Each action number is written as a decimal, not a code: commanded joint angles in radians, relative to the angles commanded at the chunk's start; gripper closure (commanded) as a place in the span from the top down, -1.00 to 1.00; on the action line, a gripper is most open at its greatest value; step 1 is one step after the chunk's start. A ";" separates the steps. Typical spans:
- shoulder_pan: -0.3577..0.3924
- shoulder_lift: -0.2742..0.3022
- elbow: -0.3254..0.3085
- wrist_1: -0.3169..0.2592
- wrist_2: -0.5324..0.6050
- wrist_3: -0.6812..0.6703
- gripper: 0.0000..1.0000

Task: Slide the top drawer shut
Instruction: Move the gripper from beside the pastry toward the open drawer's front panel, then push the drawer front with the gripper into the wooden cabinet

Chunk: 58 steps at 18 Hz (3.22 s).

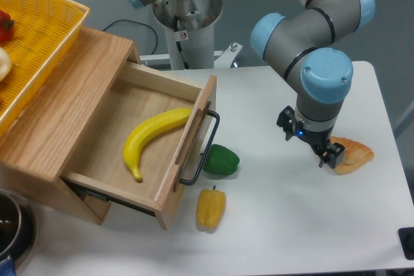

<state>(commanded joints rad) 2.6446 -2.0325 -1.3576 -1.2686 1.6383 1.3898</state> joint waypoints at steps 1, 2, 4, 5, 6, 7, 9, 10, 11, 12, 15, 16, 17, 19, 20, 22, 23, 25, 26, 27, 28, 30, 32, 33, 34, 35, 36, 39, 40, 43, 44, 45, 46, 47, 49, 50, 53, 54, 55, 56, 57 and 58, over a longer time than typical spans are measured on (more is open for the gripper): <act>0.000 0.000 0.002 0.000 0.000 0.000 1.00; 0.000 0.000 0.002 0.000 -0.002 -0.002 1.00; 0.000 0.002 0.000 -0.002 -0.018 -0.011 1.00; 0.000 0.003 0.000 -0.003 -0.028 -0.017 1.00; 0.002 0.003 0.002 -0.003 -0.040 -0.021 1.00; 0.006 0.002 0.000 -0.012 -0.060 -0.023 1.00; 0.003 0.017 -0.009 -0.032 -0.101 -0.047 1.00; -0.027 0.056 -0.030 -0.031 -0.170 -0.242 0.99; -0.026 0.070 -0.041 -0.032 -0.192 -0.245 0.90; -0.028 0.084 -0.054 -0.032 -0.199 -0.249 0.78; -0.052 0.112 -0.066 -0.083 -0.225 -0.258 0.07; -0.060 0.118 -0.066 -0.098 -0.248 -0.274 -0.17; -0.072 0.121 -0.066 -0.106 -0.267 -0.302 -0.39; -0.097 0.133 -0.066 -0.106 -0.287 -0.354 -0.74; -0.109 0.135 -0.066 -0.106 -0.302 -0.371 -0.80; -0.115 0.144 -0.066 -0.107 -0.339 -0.397 -0.83; -0.115 0.155 -0.066 -0.113 -0.360 -0.403 -0.85; -0.115 0.164 -0.066 -0.120 -0.379 -0.410 -0.85; -0.115 0.166 -0.066 -0.121 -0.380 -0.410 -0.85; -0.115 0.167 -0.066 -0.121 -0.380 -0.410 -0.85; -0.115 0.169 -0.066 -0.123 -0.379 -0.410 -0.85; -0.117 0.170 -0.066 -0.130 -0.380 -0.411 -0.85; -0.120 0.170 -0.066 -0.133 -0.379 -0.414 -0.85; -0.126 0.170 -0.066 -0.135 -0.379 -0.416 -0.85; -0.132 0.170 -0.066 -0.138 -0.379 -0.420 -0.85; -0.133 0.170 -0.066 -0.143 -0.379 -0.432 -0.85; -0.140 0.170 -0.066 -0.143 -0.379 -0.440 -0.85; -0.160 0.175 -0.066 -0.143 -0.379 -0.479 -0.85; -0.167 0.182 -0.066 -0.143 -0.379 -0.486 -0.85; -0.192 0.186 -0.069 -0.147 -0.377 -0.523 -0.85; -0.199 0.186 -0.069 -0.149 -0.376 -0.531 -0.85; -0.202 0.187 -0.071 -0.155 -0.376 -0.534 -0.85; -0.210 0.187 -0.071 -0.164 -0.374 -0.534 -0.85; -0.216 0.189 -0.071 -0.172 -0.373 -0.534 -0.85; -0.221 0.201 -0.080 -0.178 -0.371 -0.543 -0.85; -0.222 0.207 -0.084 -0.178 -0.371 -0.549 -0.85; -0.244 0.221 -0.100 -0.179 -0.371 -0.566 -0.85; -0.248 0.227 -0.103 -0.179 -0.371 -0.577 -0.85; -0.258 0.229 -0.109 -0.178 -0.371 -0.590 -0.85; -0.271 0.232 -0.112 -0.178 -0.371 -0.603 -0.85; -0.281 0.235 -0.115 -0.178 -0.370 -0.617 -0.85; -0.287 0.236 -0.117 -0.178 -0.370 -0.627 -0.85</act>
<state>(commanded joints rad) 2.3578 -1.7963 -1.4741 -1.4465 1.2686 0.7625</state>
